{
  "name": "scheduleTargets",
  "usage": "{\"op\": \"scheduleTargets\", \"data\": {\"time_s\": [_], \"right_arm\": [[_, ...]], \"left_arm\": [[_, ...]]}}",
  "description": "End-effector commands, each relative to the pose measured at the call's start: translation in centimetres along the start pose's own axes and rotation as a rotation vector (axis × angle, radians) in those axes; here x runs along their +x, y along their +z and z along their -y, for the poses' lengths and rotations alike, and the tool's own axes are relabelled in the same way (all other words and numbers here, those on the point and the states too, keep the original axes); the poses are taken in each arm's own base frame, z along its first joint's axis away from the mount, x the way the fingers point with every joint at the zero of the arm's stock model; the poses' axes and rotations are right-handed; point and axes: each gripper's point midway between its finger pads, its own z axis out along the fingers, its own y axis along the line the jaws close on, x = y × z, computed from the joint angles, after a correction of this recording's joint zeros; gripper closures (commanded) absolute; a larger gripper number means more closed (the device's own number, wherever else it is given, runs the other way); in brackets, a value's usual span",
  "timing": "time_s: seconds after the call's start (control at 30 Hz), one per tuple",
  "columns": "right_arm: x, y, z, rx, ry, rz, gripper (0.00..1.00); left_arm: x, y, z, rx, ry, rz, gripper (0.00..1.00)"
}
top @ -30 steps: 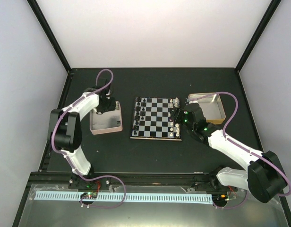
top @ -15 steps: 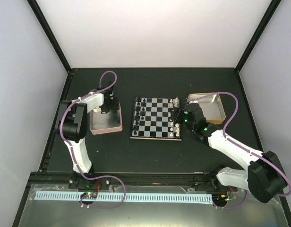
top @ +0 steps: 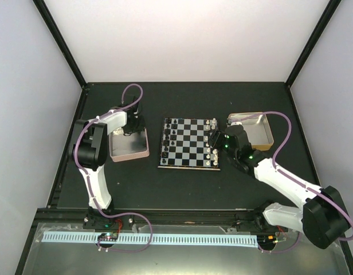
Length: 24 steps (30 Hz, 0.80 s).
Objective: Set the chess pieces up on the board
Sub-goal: Pick up the chess piece from the storage box, then place the chess piece on the chessboard.
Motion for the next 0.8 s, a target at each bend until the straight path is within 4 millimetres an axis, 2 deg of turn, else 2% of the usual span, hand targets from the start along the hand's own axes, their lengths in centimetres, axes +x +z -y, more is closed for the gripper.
{"op": "scheduleTargets", "data": {"time_s": [0.0, 0.13, 0.23, 0.33, 0.43, 0.6, 0.7, 0.77], "right_arm": [[-1.1, -0.4, -0.1, 0.001, 0.003, 0.039, 0.29], [-1.4, -0.7, -1.5, -0.054, -0.042, 0.031, 0.29], [-1.5, -0.9, -3.8, -0.157, -0.110, 0.001, 0.29], [-1.1, -1.3, -6.8, -0.290, -0.173, -0.060, 0.29], [-0.4, -2.1, -10.2, -0.454, -0.213, -0.154, 0.28], [0.1, -3.5, -15.1, -0.683, -0.200, -0.292, 0.28], [-0.1, -3.7, -17.2, -0.781, -0.108, -0.359, 0.28], [-0.1, -3.1, -17.5, -0.777, -0.063, -0.386, 0.28]], "left_arm": [[-0.3, -1.2, 0.4, 0.007, 0.030, -0.003, 0.98], [0.2, -3.5, 1.0, 0.051, 0.064, -0.016, 0.98], [1.1, -5.9, 1.9, 0.124, 0.101, -0.029, 0.98], [2.3, -9.0, 3.6, 0.246, 0.162, -0.031, 0.98], [3.8, -12.2, 6.5, 0.429, 0.261, -0.025, 0.98], [7.6, -19.1, 13.2, 0.770, 0.510, 0.017, 0.98], [10.1, -22.7, 15.8, 0.958, 0.595, 0.031, 0.98], [11.1, -24.4, 16.6, 1.044, 0.639, 0.057, 0.98]]}}
